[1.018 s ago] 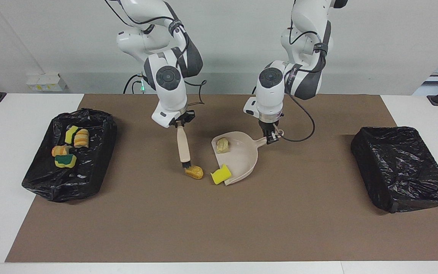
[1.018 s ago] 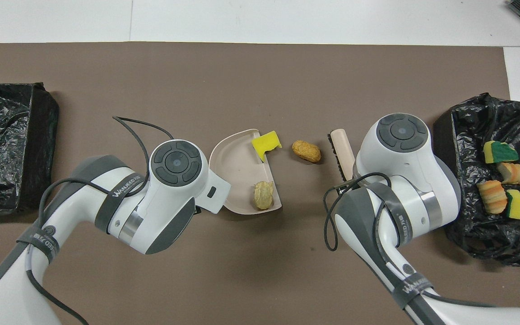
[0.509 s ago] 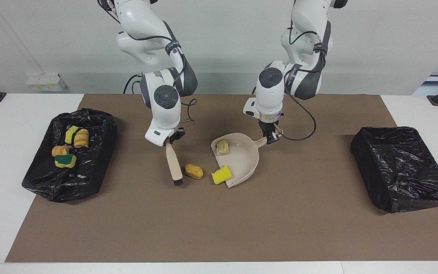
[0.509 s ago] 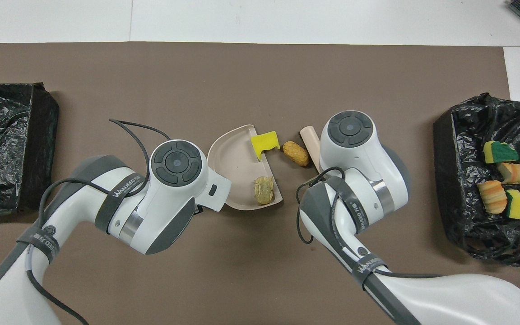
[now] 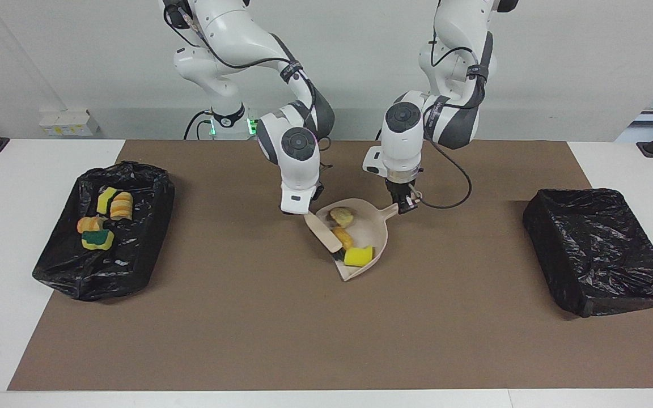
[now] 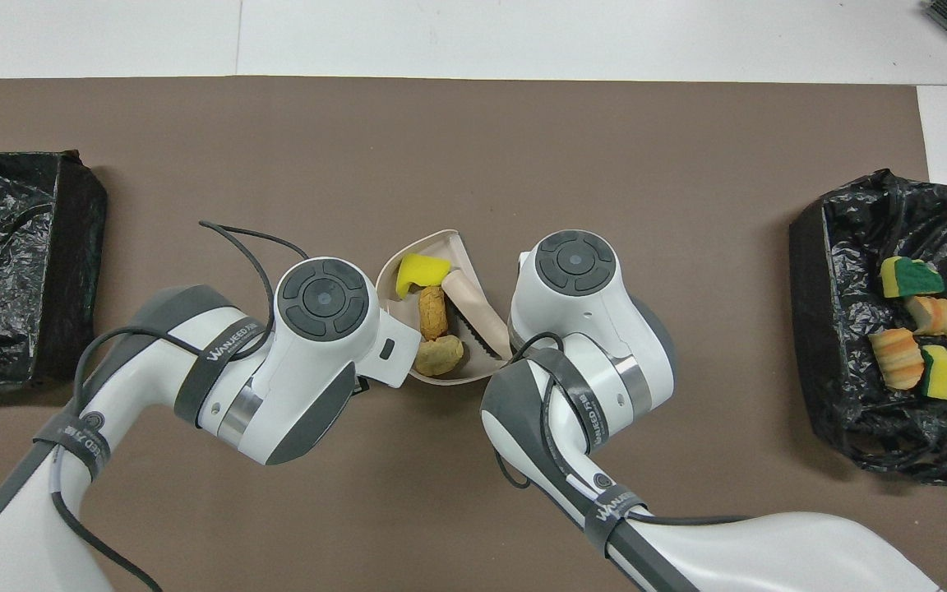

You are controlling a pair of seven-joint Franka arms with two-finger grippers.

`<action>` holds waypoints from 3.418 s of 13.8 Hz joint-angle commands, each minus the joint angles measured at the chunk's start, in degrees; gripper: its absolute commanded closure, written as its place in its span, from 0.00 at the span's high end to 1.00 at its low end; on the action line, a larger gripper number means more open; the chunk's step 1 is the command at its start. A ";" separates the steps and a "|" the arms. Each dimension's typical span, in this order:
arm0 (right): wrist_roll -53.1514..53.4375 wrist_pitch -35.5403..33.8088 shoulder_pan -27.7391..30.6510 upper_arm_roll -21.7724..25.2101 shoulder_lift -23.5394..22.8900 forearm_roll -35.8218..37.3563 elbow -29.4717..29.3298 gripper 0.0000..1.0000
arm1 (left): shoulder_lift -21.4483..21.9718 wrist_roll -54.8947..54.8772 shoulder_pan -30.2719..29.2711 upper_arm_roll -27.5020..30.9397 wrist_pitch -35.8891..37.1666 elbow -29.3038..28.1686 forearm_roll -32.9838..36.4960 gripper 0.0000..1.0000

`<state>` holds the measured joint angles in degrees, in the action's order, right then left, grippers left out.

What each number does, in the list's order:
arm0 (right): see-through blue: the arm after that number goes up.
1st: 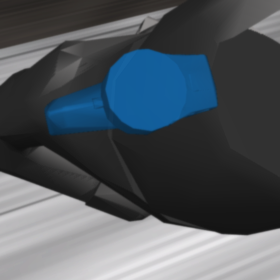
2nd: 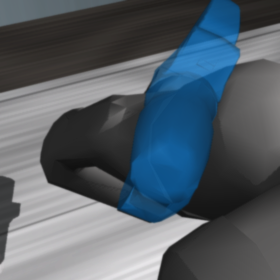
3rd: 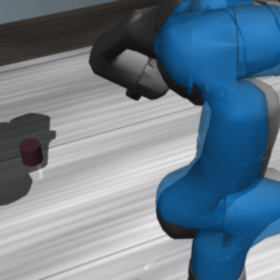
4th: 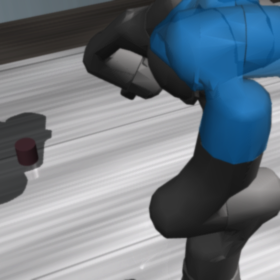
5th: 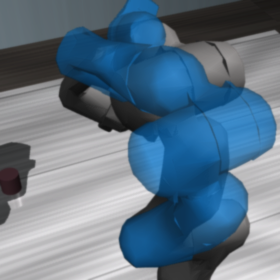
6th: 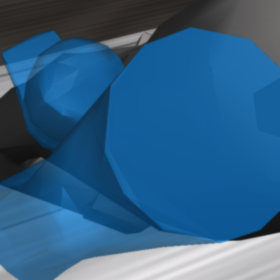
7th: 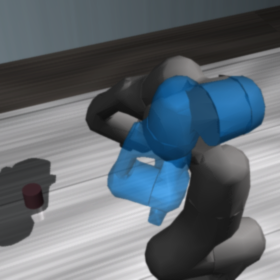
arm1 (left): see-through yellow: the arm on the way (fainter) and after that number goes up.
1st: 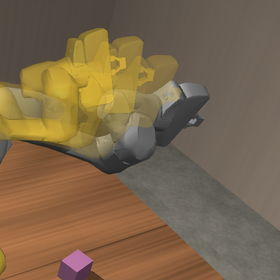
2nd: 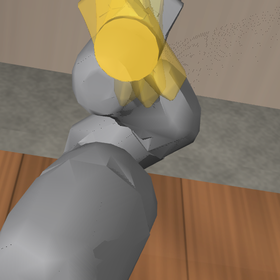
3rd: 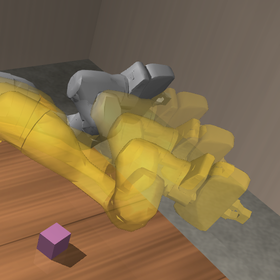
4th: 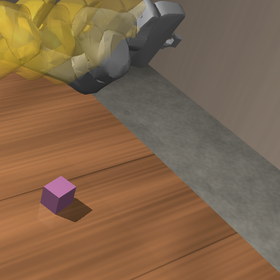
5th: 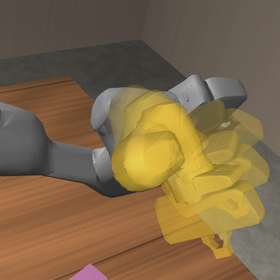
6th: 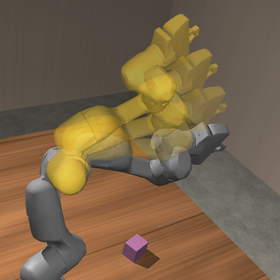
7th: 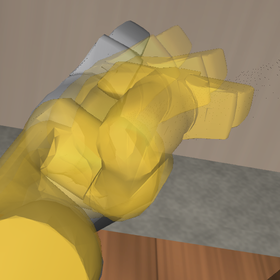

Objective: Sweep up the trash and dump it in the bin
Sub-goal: 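Sweep the sponge and nuggets into the dustpan with the right gripper's brush, then carry the dustpan to the second black bag with the left gripper, then tip the dustpan with the left gripper to dump debris into the bag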

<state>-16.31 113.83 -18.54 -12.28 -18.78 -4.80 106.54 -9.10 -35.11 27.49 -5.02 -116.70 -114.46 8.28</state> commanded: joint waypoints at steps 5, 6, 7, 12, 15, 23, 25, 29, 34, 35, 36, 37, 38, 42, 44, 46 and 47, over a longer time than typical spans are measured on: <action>-4.08 -3.78 5.87 -0.20 2.34 -2.41 -1.07 0.00 | 1.81 -1.18 0.72 0.45 0.07 -1.99 0.69 0.00; -3.99 -4.66 7.28 -0.20 3.04 -2.41 -1.16 0.00 | 1.81 -4.67 0.37 0.53 0.07 -1.99 0.69 0.00; -3.64 -5.54 8.25 -0.11 3.75 -2.06 -1.16 0.00 | 1.81 -6.88 0.28 0.54 -0.02 -1.99 0.60 0.00; -2.67 -7.48 13.17 0.33 6.39 -0.74 -1.07 0.00 | 2.33 -10.32 -1.30 0.53 -0.02 -1.20 0.60 0.00; 0.31 -8.70 16.60 0.33 7.35 2.77 -1.07 0.00 | 6.18 -14.61 -4.89 0.54 0.85 -1.38 0.60 0.00; 18.06 -17.23 20.03 0.42 9.47 5.68 -0.90 0.00 | 11.74 -32.18 -21.49 0.80 5.25 -1.29 0.60 0.00; 19.04 -18.90 21.17 0.42 9.64 5.85 -0.63 0.00 | 12.52 -34.49 -27.72 0.71 5.25 -1.29 0.60 0.00; 18.95 -22.15 22.68 0.24 11.22 6.47 -0.28 0.00 | 11.74 -48.25 -41.96 0.80 4.02 2.21 0.42 0.00; 19.13 -24.62 22.68 0.15 15.35 6.38 2.96 0.00 | 6.30 -61.28 -53.93 0.80 0.95 11.69 0.07 0.00; 19.04 -24.44 22.68 0.15 16.23 6.30 3.93 0.00 | 4.11 -64.09 -55.08 0.80 1.29 15.72 0.68 0.00; 19.04 -23.83 22.85 0.15 17.28 6.21 5.68 0.00 | 1.92 -67.25 -56.22 0.89 1.56 19.42 1.21 0.00; 19.04 -22.35 23.20 0.07 18.33 5.69 7.52 0.00 | 0.41 -69.28 -56.41 0.89 1.12 21.80 3.22 0.00; 18.95 -20.59 23.29 0.06 19.21 5.42 9.37 0.00 | -1.17 -69.91 -56.49 1.06 0.60 23.74 6.63 0.00; 18.69 -19.87 23.29 0.06 19.58 5.42 10.09 0.00 | -3.03 -69.22 -53.35 0.89 -2.12 26.49 23.14 0.00; 18.60 -19.87 23.29 0.06 19.58 5.33 10.09 0.00 | -3.12 -69.22 -51.58 0.89 -2.13 26.57 29.31 0.00; 18.60 -19.78 23.29 0.06 19.58 5.24 10.09 0.00 | -3.12 -68.69 -50.35 0.97 -2.13 26.57 34.67 0.00; 18.60 -19.78 23.29 0.06 19.58 5.24 10.18 0.00 | -3.20 -66.95 -50.17 0.97 -2.13 26.75 38.18 0.00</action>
<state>1.73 92.76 3.59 -11.47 -1.05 1.09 114.96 -11.55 -103.41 -23.62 -4.73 -118.64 -89.40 41.11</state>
